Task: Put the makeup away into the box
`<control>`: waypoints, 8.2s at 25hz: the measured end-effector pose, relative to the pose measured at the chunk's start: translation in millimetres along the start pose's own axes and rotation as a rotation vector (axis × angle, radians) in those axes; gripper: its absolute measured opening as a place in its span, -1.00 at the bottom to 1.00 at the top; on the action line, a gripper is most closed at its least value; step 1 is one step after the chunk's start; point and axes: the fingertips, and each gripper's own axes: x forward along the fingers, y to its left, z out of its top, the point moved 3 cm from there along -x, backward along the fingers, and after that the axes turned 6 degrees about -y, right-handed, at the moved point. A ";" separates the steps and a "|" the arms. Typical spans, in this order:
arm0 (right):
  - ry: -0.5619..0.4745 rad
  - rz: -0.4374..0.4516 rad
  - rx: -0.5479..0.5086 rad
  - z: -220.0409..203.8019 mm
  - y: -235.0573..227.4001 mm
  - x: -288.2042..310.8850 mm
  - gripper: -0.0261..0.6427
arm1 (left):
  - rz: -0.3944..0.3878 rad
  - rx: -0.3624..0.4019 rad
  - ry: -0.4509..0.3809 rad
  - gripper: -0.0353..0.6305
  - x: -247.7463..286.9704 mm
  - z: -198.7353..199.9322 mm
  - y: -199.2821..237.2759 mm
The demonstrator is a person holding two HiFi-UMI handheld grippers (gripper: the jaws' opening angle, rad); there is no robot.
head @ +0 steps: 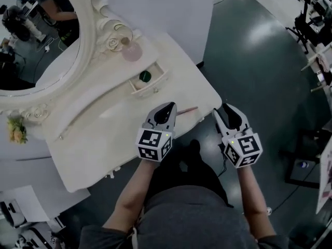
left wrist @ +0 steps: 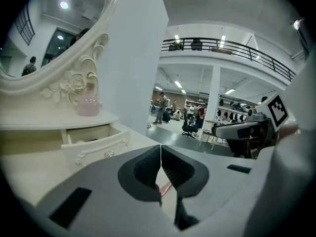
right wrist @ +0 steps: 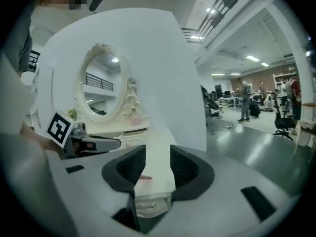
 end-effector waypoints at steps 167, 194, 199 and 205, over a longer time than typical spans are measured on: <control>0.511 0.910 -0.863 -11.8 159.8 265.6 -0.72 | 0.511 -0.188 -0.090 -0.87 -61.2 10.7 202.0; 0.139 0.582 -0.284 51.5 115.2 215.7 -0.84 | 0.486 -0.106 -0.113 -0.87 -60.1 29.9 173.1; 0.103 0.536 -0.181 52.9 100.6 200.9 -0.88 | 0.490 -0.089 -0.119 -0.87 -61.1 35.2 165.8; 0.082 0.485 -0.111 47.7 85.7 184.9 -0.90 | 0.494 -0.073 -0.124 -0.87 -62.7 39.0 155.0</control>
